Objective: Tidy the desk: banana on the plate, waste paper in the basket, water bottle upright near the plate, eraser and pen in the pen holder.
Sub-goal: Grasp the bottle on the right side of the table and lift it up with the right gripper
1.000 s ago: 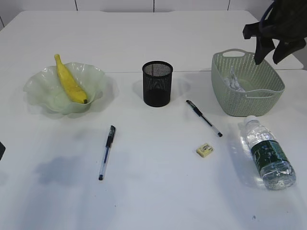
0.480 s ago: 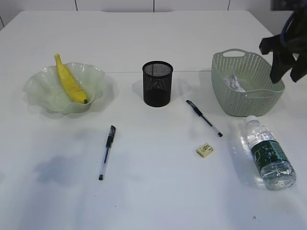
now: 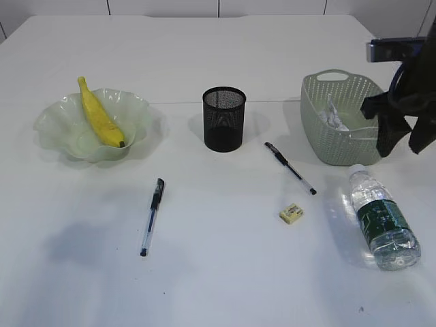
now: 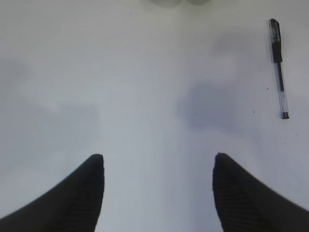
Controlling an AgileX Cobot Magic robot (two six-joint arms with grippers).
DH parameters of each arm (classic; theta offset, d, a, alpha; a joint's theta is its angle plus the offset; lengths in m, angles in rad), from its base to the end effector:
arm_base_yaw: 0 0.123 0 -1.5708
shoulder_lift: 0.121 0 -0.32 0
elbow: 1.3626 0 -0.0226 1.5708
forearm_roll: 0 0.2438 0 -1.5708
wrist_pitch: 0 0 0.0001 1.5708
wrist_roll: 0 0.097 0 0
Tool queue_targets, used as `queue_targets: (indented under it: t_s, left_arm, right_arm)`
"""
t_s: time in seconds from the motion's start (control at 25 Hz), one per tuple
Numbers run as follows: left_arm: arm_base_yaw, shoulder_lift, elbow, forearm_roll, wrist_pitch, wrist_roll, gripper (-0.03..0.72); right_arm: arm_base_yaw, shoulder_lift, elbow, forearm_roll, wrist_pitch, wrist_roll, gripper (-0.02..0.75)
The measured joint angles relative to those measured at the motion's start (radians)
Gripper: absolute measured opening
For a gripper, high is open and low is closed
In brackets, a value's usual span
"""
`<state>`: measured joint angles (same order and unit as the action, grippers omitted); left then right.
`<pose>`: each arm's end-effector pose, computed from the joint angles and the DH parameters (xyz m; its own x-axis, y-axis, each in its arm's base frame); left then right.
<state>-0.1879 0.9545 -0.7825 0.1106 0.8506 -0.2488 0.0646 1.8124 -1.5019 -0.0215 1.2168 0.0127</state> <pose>0.1491 -0.0202 0.3287 -0.8008 -0.0250 -0.5984 -0.0024 0.9993 -0.0386 0.3682 0.0219 0.2941 -0.9897 -0.0588 -0.1305 -0.0567 0.9982 -0.0193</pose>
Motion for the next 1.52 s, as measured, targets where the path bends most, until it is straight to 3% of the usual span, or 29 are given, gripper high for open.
queue_targets:
  t_s: [0.24,0.64,0.88,1.52]
  left_arm:
    - [0.000,-0.004,0.002,0.002,0.020,-0.003,0.496]
    - [0.000,-0.004,0.005,0.004,0.029,-0.006,0.496]
    - [0.000,-0.004,0.005,0.004,0.029,-0.006,0.496]
    - [0.000,0.022,0.005,0.004,0.029,-0.006,0.496]
  right_arm:
    - [0.000,0.065,0.001,0.005,-0.035,-0.013,0.475]
    - [0.000,0.171,0.001,0.021,-0.087,-0.039,0.488]
    - [0.000,0.222,0.001,0.021,-0.113,-0.049,0.549]
    - [0.000,0.305,-0.002,0.031,-0.150,-0.053,0.558]
